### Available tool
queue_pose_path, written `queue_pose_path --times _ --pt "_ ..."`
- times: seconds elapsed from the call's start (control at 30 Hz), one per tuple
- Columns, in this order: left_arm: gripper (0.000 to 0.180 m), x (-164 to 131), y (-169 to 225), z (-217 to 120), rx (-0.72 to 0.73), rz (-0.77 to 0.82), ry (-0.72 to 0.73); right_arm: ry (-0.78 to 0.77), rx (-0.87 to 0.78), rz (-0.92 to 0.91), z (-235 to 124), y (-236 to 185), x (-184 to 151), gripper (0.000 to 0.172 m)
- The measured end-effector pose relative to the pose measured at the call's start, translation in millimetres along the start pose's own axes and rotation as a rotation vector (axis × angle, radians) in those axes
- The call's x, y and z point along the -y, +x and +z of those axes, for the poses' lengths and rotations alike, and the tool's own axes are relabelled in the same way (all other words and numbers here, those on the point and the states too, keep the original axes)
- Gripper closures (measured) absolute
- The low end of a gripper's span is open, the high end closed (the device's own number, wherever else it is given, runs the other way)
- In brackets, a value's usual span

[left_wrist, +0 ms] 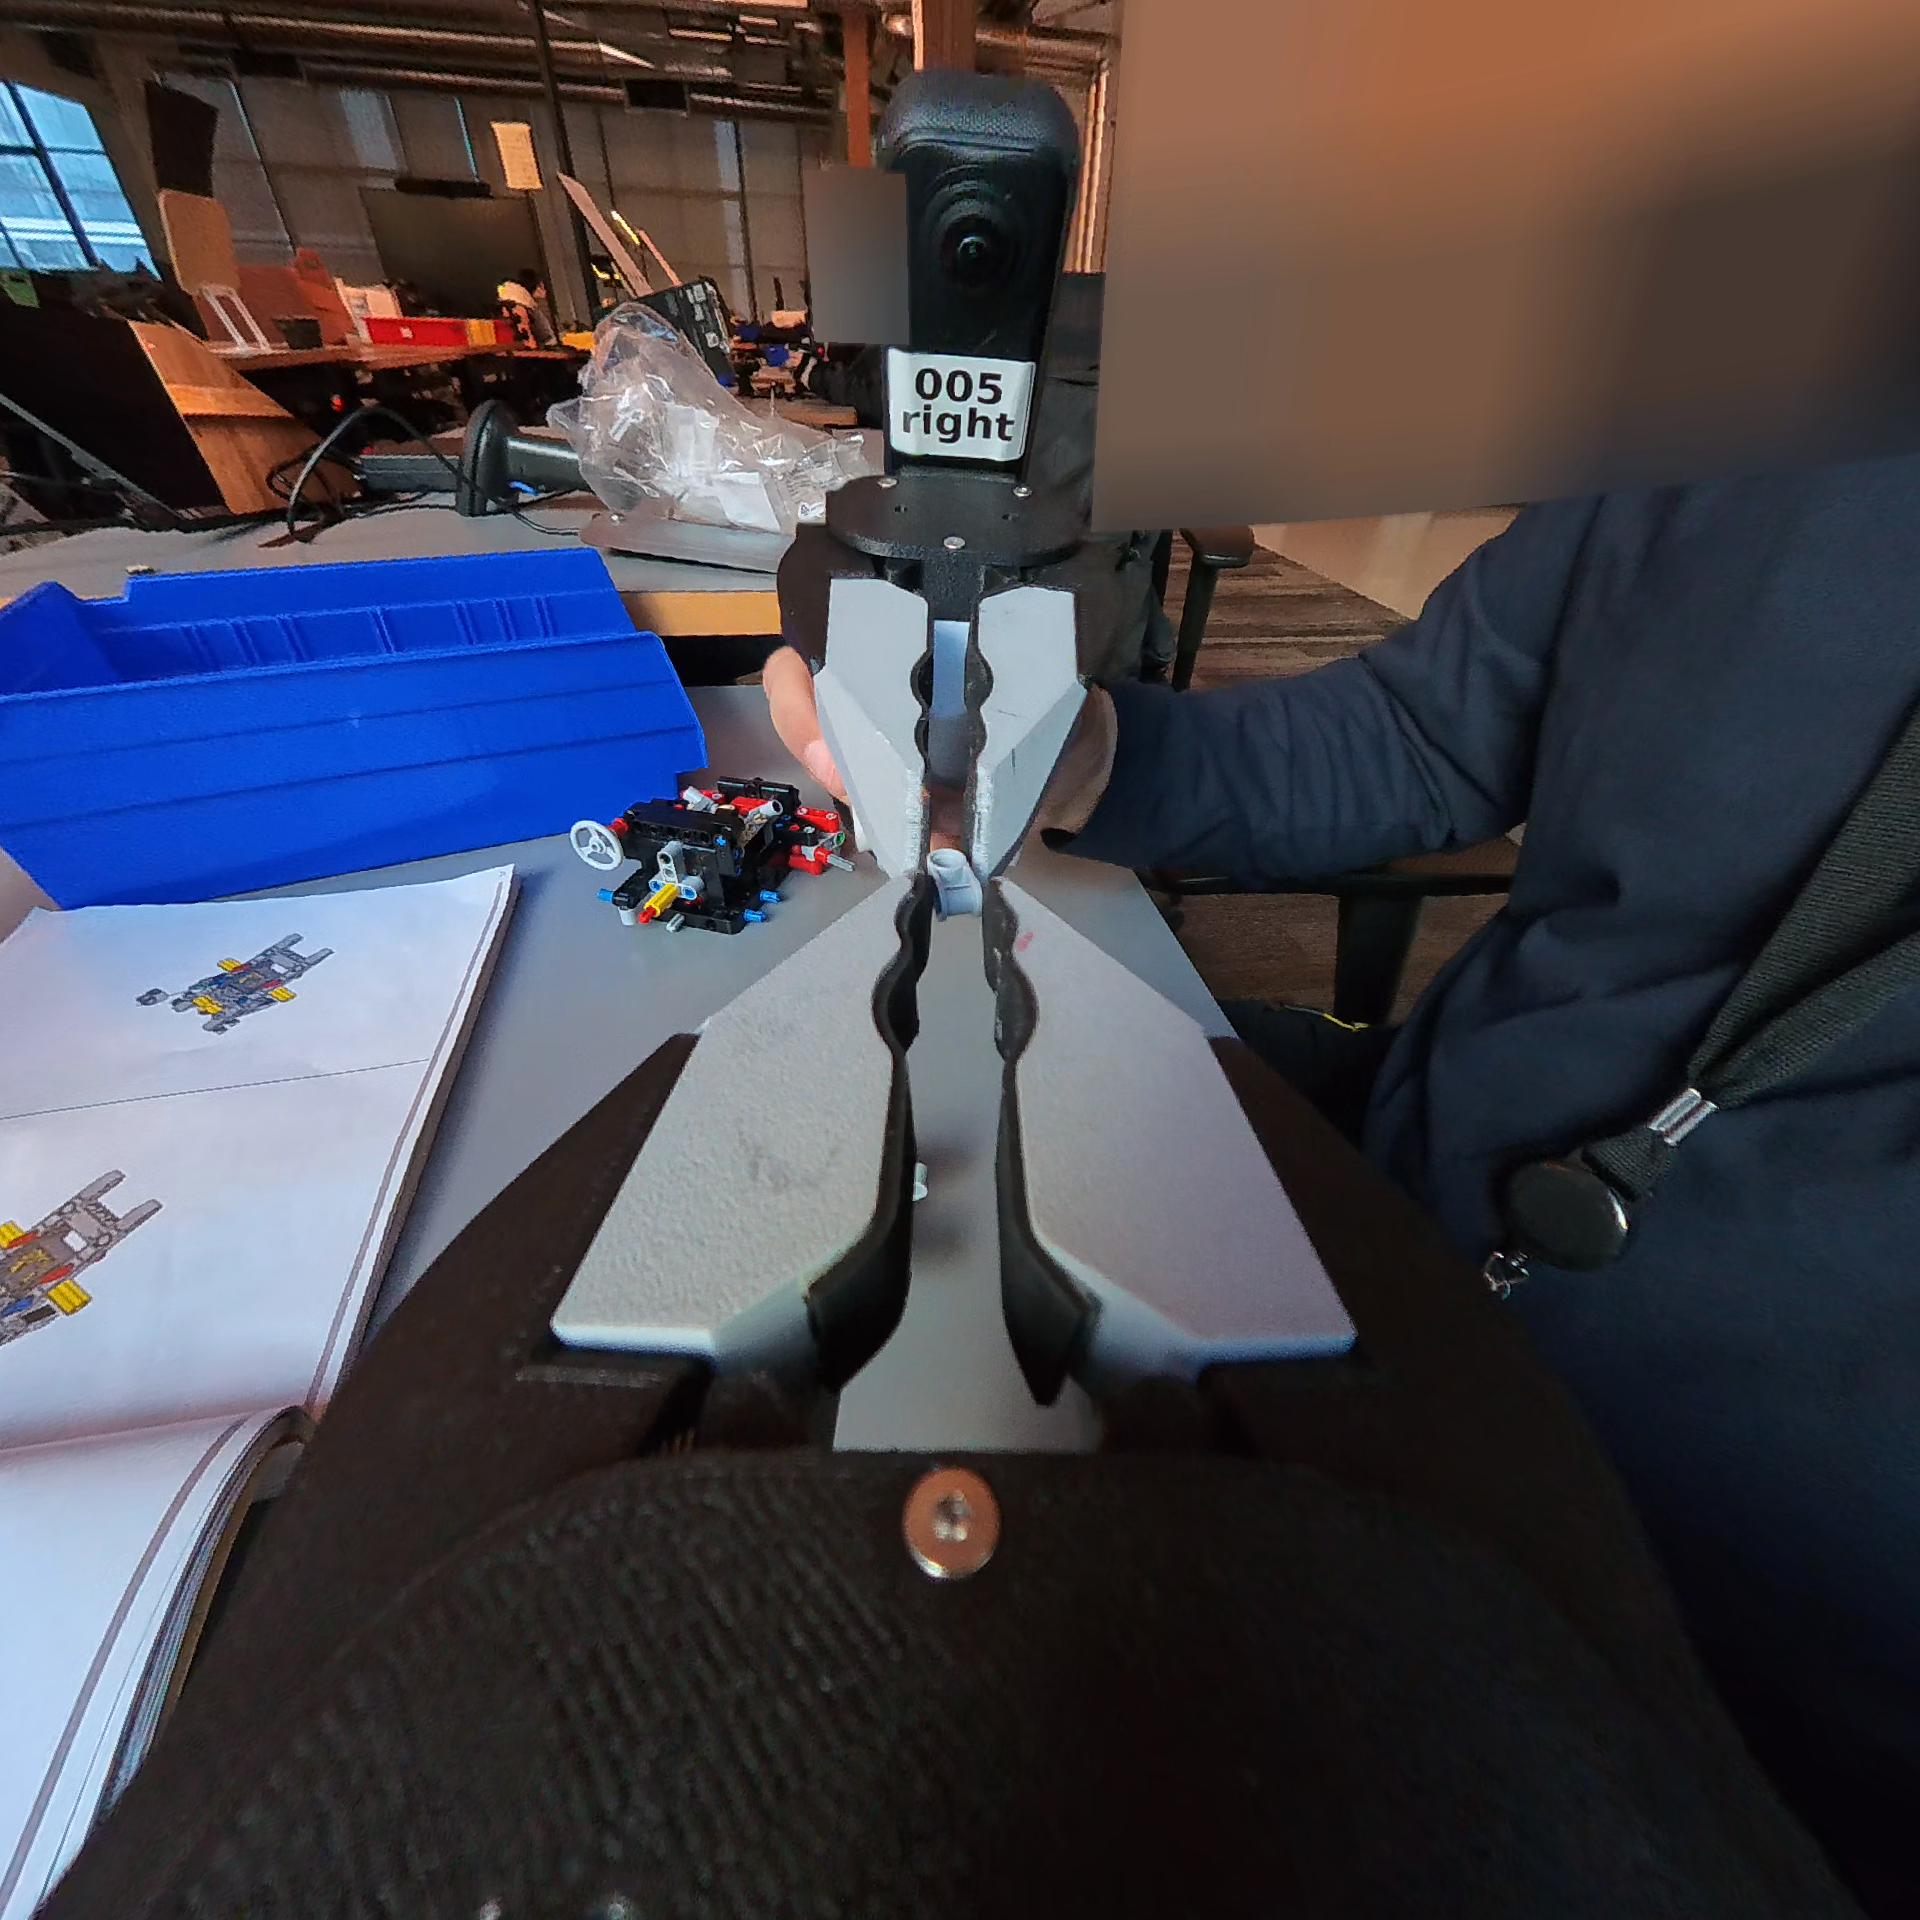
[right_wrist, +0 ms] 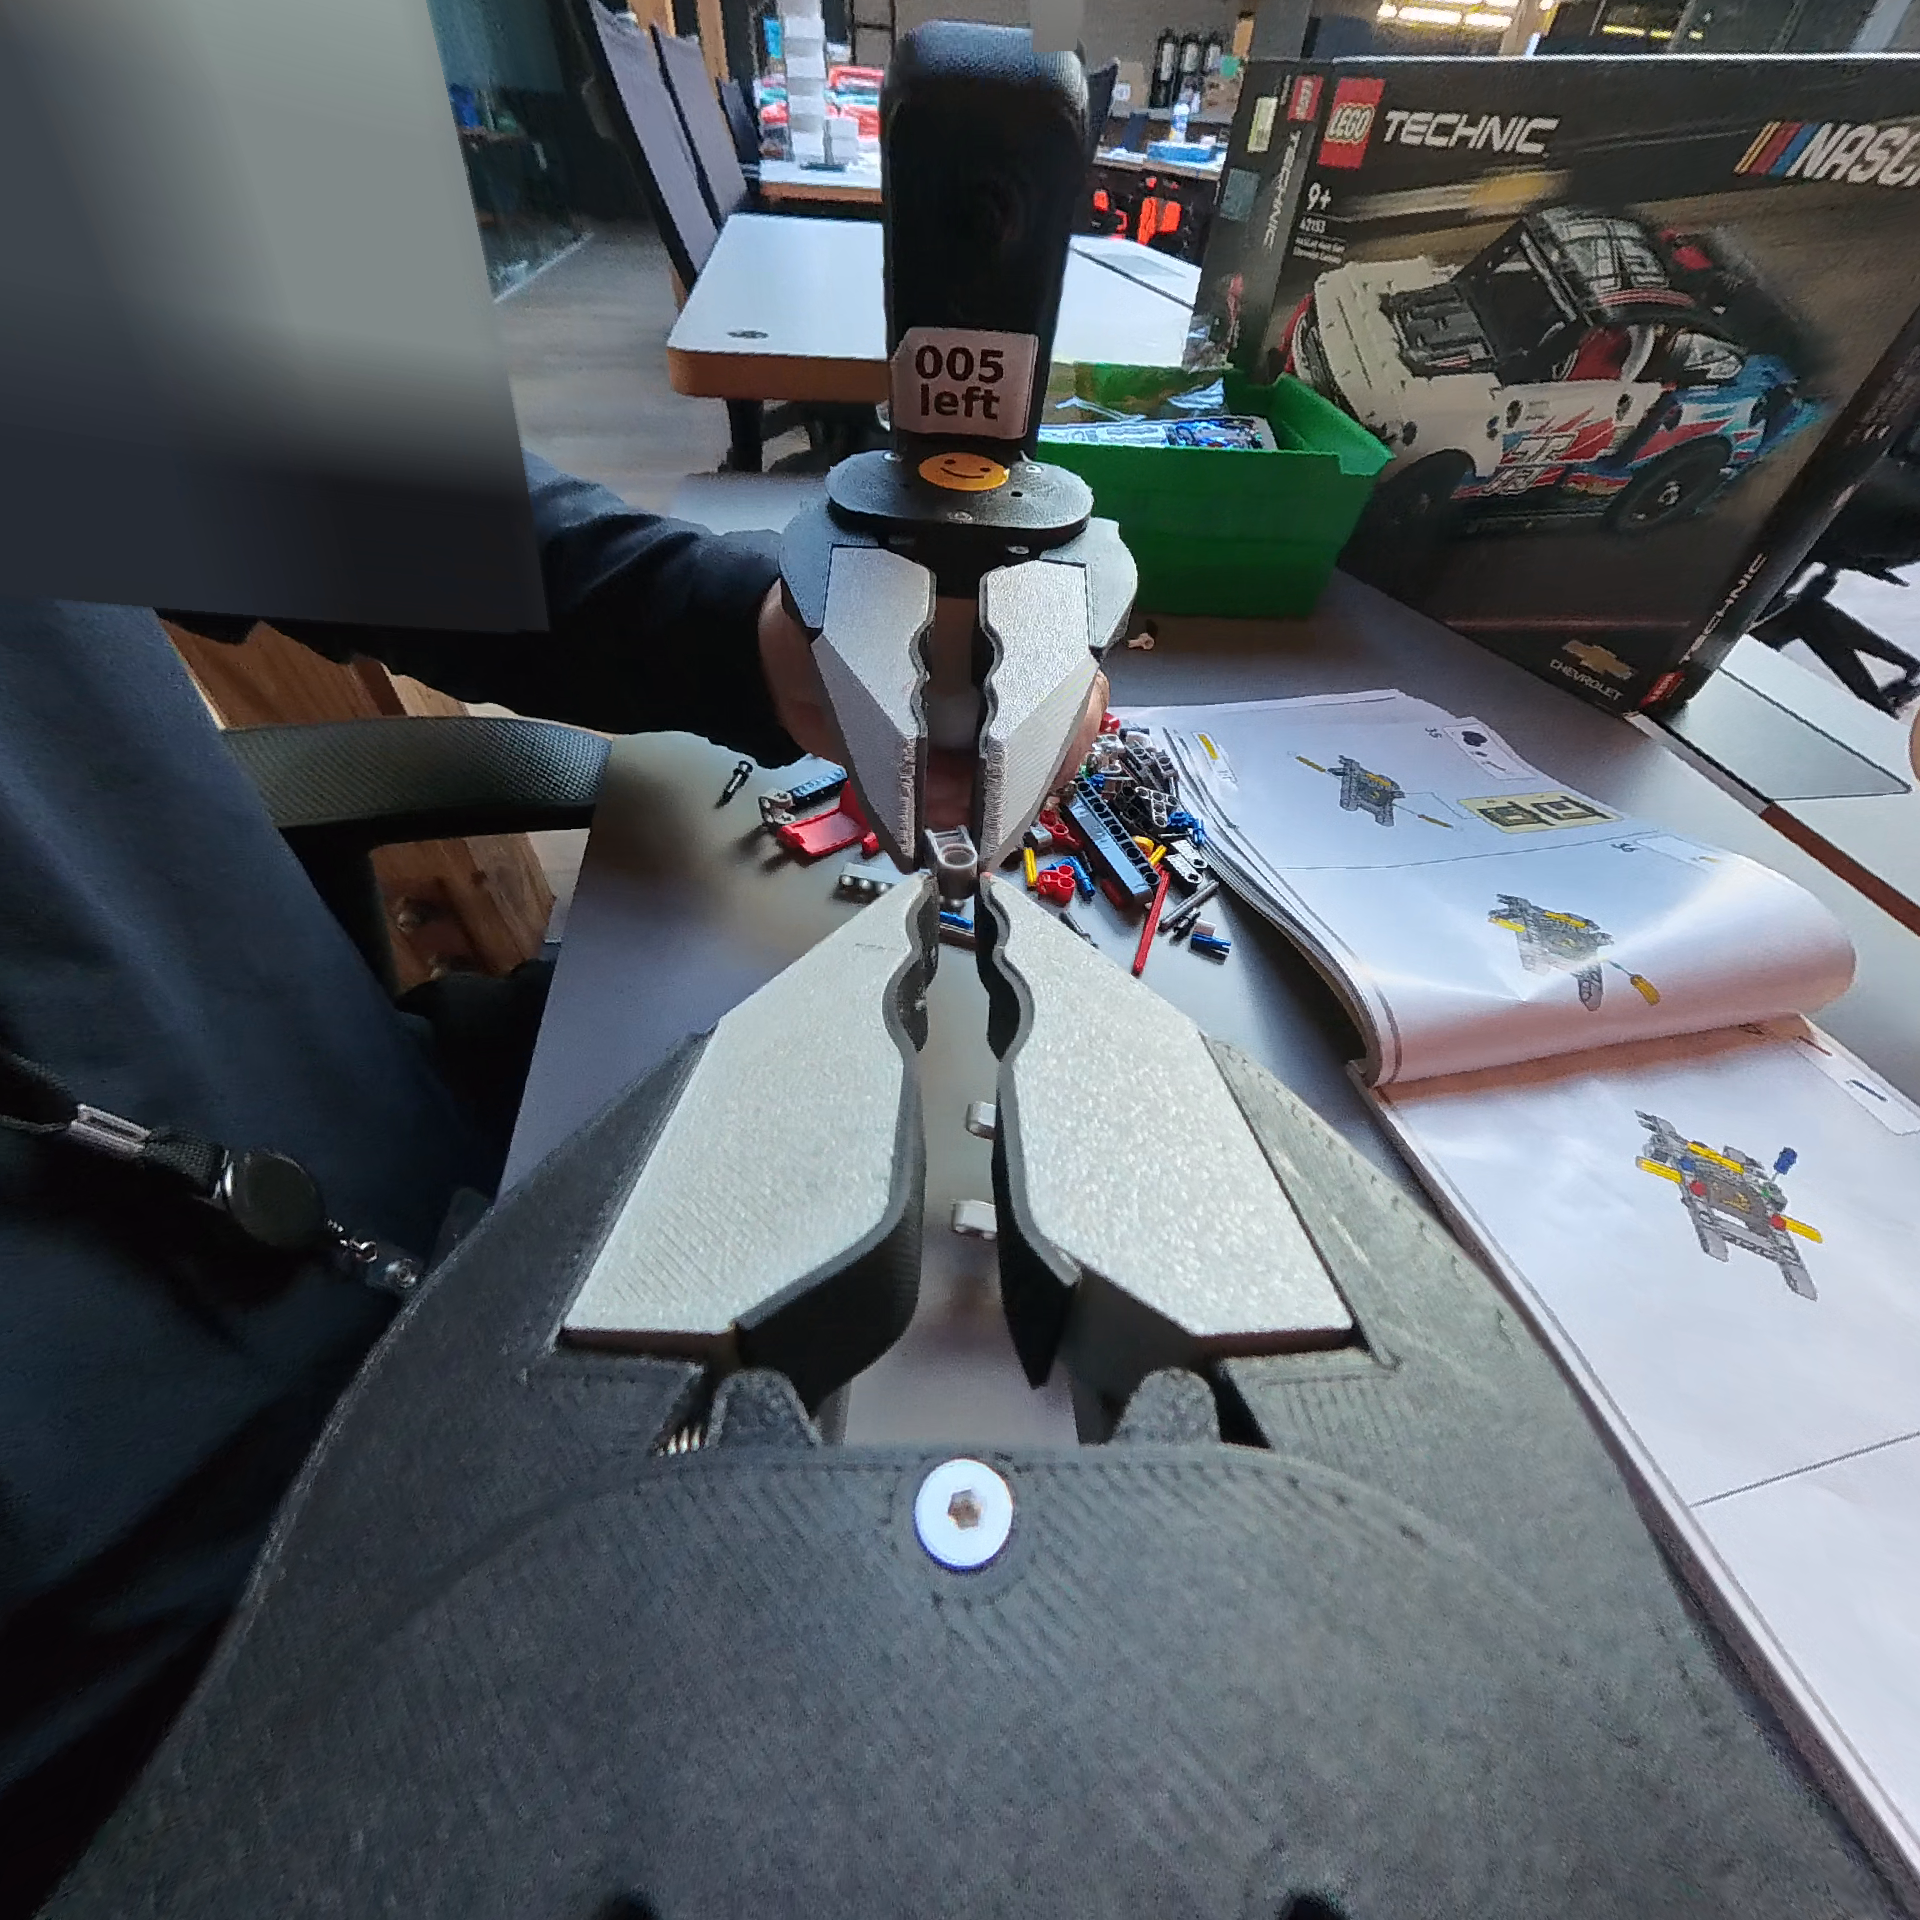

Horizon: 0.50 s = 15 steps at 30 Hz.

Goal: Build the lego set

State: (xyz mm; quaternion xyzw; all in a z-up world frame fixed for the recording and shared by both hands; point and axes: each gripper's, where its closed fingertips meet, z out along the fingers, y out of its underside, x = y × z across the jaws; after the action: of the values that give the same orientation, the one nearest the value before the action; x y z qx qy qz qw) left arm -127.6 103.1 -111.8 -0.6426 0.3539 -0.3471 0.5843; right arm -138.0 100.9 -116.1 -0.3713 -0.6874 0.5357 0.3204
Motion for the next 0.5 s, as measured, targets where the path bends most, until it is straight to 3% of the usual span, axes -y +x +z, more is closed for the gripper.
queue_pose_path --times 0.5 --pt "0.174 -0.3 -5.1 1.7 0.049 -0.021 -0.028 0.027 -0.056 0.044 -1.5 5.4 0.4 0.168"
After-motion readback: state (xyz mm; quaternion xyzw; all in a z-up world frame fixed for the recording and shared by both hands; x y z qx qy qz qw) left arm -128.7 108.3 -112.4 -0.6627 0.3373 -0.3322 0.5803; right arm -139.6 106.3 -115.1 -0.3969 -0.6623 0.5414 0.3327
